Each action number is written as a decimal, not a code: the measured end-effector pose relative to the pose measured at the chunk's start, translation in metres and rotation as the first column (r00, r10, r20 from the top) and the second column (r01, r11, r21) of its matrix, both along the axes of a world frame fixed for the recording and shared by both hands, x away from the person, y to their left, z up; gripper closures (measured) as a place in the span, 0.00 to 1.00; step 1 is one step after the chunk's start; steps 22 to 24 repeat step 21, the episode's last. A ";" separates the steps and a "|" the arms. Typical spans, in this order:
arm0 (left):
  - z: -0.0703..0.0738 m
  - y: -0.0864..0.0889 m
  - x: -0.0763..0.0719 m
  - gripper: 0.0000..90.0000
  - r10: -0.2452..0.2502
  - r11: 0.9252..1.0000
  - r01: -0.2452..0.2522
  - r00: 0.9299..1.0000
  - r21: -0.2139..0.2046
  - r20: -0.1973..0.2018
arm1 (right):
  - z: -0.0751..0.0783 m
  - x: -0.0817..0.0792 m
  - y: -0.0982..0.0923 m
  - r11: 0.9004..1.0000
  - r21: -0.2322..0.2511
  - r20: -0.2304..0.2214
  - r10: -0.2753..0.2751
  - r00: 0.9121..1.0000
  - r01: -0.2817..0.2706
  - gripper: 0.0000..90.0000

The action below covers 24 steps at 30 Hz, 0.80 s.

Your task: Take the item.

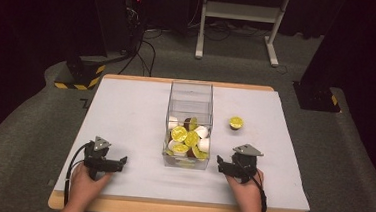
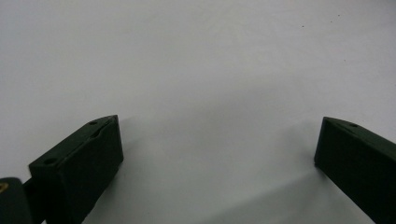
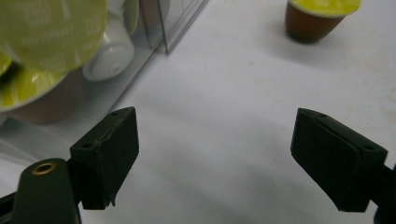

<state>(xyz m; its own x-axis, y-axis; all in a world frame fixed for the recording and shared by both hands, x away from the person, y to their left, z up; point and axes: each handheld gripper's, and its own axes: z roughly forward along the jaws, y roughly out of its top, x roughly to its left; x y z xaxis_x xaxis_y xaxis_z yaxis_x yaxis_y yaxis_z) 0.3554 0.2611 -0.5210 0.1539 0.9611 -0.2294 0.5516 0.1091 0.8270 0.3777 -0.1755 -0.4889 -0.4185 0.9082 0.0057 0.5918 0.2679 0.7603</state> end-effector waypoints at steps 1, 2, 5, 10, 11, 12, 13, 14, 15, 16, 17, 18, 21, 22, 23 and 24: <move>0.000 0.000 0.000 0.01 0.001 1.000 -0.001 1.000 -0.003 0.000 | -0.003 -0.001 0.002 1.000 -0.008 -0.013 0.001 1.000 -0.001 0.17; 0.000 0.000 0.000 0.01 0.002 1.000 -0.002 1.000 -0.004 0.001 | -0.006 -0.001 0.003 1.000 -0.018 -0.029 0.004 1.000 -0.005 0.17; 0.000 0.000 0.000 0.01 0.001 1.000 -0.001 1.000 -0.004 0.001 | -0.015 -0.002 0.006 0.999 -0.047 -0.071 0.010 0.997 -0.013 0.15; 0.000 0.000 0.000 0.01 0.001 1.000 -0.001 1.000 -0.004 0.001 | -0.016 -0.003 0.008 0.999 -0.053 -0.066 -0.004 0.998 0.000 0.14; 0.000 0.000 0.000 0.01 0.001 1.000 -0.001 1.000 -0.003 0.001 | -0.016 -0.003 0.008 0.999 -0.053 -0.066 -0.004 0.998 0.001 0.14; 0.000 0.000 0.000 0.01 0.002 1.000 -0.002 1.000 -0.004 0.002 | -0.016 -0.003 0.008 0.999 -0.052 -0.065 -0.005 0.998 0.002 0.14; 0.000 0.000 0.000 0.01 0.001 1.000 -0.001 1.000 -0.003 0.002 | -0.016 -0.003 0.008 0.999 -0.051 -0.066 -0.005 0.998 0.002 0.14; 0.000 0.000 0.000 0.01 0.002 1.000 -0.002 1.000 -0.004 0.002 | -0.016 -0.003 0.008 0.999 -0.051 -0.066 -0.005 0.998 0.002 0.14; 0.000 0.000 0.000 0.01 0.002 1.000 -0.002 1.000 -0.003 0.002 | -0.016 -0.003 0.008 0.999 -0.052 -0.066 -0.005 0.998 0.002 0.14; 0.000 0.000 0.000 0.01 0.002 1.000 -0.002 1.000 -0.003 0.002 | -0.016 -0.003 0.009 0.999 -0.051 -0.067 -0.006 0.998 0.003 0.14; 0.000 0.000 0.000 0.01 0.002 1.000 -0.002 1.000 -0.004 0.002 | -0.016 -0.003 0.009 0.999 -0.052 -0.067 -0.007 0.998 0.003 0.14; 0.000 0.000 0.000 0.01 0.002 1.000 -0.002 1.000 -0.003 0.002 | -0.016 -0.003 0.009 0.999 -0.053 -0.067 -0.008 0.998 0.004 0.14; 0.000 0.000 0.000 0.01 0.002 1.000 -0.002 1.000 -0.003 0.002 | -0.016 -0.003 0.009 0.999 -0.052 -0.067 -0.005 0.998 0.002 0.14; 0.000 0.000 0.000 0.01 0.002 1.000 -0.002 1.000 -0.003 0.002 | -0.016 -0.003 0.009 0.999 -0.052 -0.067 -0.005 0.998 0.002 0.14; 0.000 0.000 0.000 0.01 0.002 1.000 -0.002 1.000 -0.003 0.002 | -0.016 -0.003 0.009 0.999 -0.052 -0.067 -0.005 0.998 0.002 0.14; 0.000 0.000 0.000 0.01 0.002 1.000 -0.002 1.000 -0.003 0.002 | -0.016 -0.003 0.009 0.999 -0.052 -0.067 -0.005 0.998 0.002 0.14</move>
